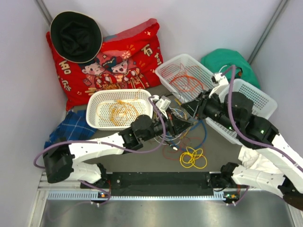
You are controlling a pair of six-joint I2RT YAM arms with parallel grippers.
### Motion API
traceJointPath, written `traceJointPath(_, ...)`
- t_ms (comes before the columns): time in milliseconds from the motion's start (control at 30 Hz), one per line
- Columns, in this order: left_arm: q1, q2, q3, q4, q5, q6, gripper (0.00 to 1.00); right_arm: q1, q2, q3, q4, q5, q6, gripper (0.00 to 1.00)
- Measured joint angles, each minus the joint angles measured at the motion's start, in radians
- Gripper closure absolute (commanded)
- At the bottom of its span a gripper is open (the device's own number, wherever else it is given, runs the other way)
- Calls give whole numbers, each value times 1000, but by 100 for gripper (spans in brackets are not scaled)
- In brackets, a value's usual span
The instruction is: Untangle the cables
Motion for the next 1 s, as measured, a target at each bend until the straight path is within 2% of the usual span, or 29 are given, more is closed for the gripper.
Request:
traceJointPath(67, 0, -19, 1, -35, 3, 1, 100, 0, -21, -4, -2, 12, -4, 45)
traceJointPath(167, 0, -63, 16, -120, 3, 1, 100, 0, -52, -5, -21, 46, -20, 41)
traceJointPath(433, 0, -158, 155, -378, -3, 18, 100, 0, -150, -100, -63, 149, -45, 41)
traceJointPath(600, 0, -177, 237, -507, -71, 72, 100, 0, -187, -177, -88, 179, -46, 41)
traceJointPath(767, 14, -146, 436, -712, -181, 151, 100, 0, -225, -228, -96, 193, -53, 42)
traceJointPath(1000, 34, -64, 749, -873, -278, 264, 100, 0, -294, -329, -52, 163, -61, 43)
